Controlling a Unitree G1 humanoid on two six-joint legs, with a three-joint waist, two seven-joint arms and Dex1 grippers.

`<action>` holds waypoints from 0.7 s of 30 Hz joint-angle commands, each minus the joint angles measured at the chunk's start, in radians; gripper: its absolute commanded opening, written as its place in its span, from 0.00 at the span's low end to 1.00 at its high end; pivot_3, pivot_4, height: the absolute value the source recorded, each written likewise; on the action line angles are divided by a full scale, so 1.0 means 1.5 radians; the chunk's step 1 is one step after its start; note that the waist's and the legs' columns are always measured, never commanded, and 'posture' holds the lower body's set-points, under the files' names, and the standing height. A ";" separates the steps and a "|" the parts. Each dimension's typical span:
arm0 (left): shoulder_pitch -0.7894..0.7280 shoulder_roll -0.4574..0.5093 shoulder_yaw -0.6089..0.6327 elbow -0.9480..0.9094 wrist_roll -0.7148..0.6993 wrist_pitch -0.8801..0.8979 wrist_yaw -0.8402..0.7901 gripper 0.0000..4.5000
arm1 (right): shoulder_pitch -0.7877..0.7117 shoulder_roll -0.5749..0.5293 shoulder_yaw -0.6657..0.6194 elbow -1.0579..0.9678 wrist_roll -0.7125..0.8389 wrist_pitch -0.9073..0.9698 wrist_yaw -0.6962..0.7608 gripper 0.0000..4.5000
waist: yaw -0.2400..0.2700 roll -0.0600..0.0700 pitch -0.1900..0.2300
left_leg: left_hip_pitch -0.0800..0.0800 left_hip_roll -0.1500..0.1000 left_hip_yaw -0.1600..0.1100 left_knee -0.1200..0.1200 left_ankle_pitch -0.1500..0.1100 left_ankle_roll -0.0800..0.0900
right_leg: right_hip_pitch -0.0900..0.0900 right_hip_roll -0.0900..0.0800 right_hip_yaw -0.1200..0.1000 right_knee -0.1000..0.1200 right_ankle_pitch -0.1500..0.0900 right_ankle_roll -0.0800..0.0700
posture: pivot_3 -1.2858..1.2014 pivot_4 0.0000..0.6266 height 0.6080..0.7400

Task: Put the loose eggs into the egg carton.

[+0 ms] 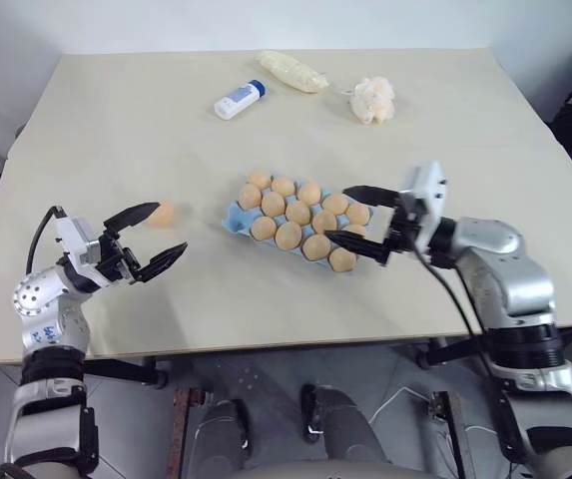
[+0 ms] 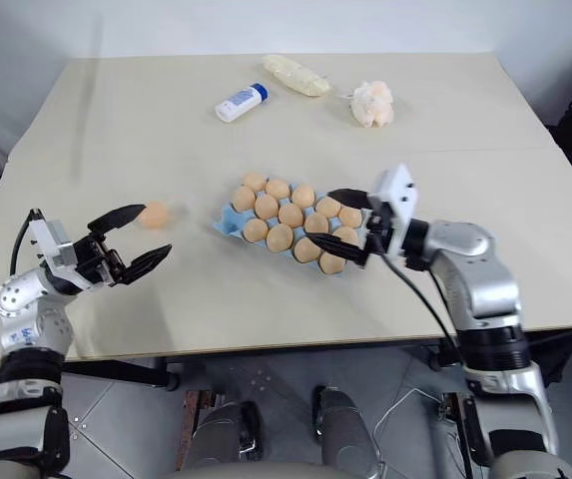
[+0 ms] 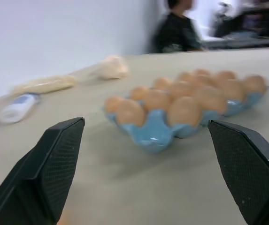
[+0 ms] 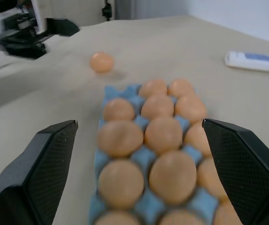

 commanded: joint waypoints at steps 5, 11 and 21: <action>0.079 -0.059 0.068 -0.164 0.038 0.029 0.252 1.00 | 0.058 -0.092 -0.072 0.016 0.072 -0.015 0.139 0.99 | 0.004 0.000 0.000 | 0.001 0.000 0.000 0.000 0.000 0.000 | 0.001 0.000 0.000 0.000 0.000 0.000 | 0.52 0.24 1.00; 0.191 -0.090 0.070 -0.342 0.068 0.181 0.428 1.00 | 0.087 -0.159 -0.092 0.051 0.068 -0.025 0.205 0.99 | 0.008 0.000 0.000 | 0.001 -0.001 0.001 0.000 0.000 0.000 | 0.001 0.000 0.001 0.000 0.000 0.001 | 0.52 0.24 1.00; 0.294 -0.062 0.067 -0.574 0.060 0.542 0.599 1.00 | 0.092 -0.198 -0.120 0.086 0.084 -0.019 0.236 0.99 | 0.017 0.000 0.000 | 0.001 -0.001 -0.001 0.001 -0.002 -0.004 | 0.001 0.000 0.004 -0.003 0.000 -0.001 | 0.52 0.24 1.00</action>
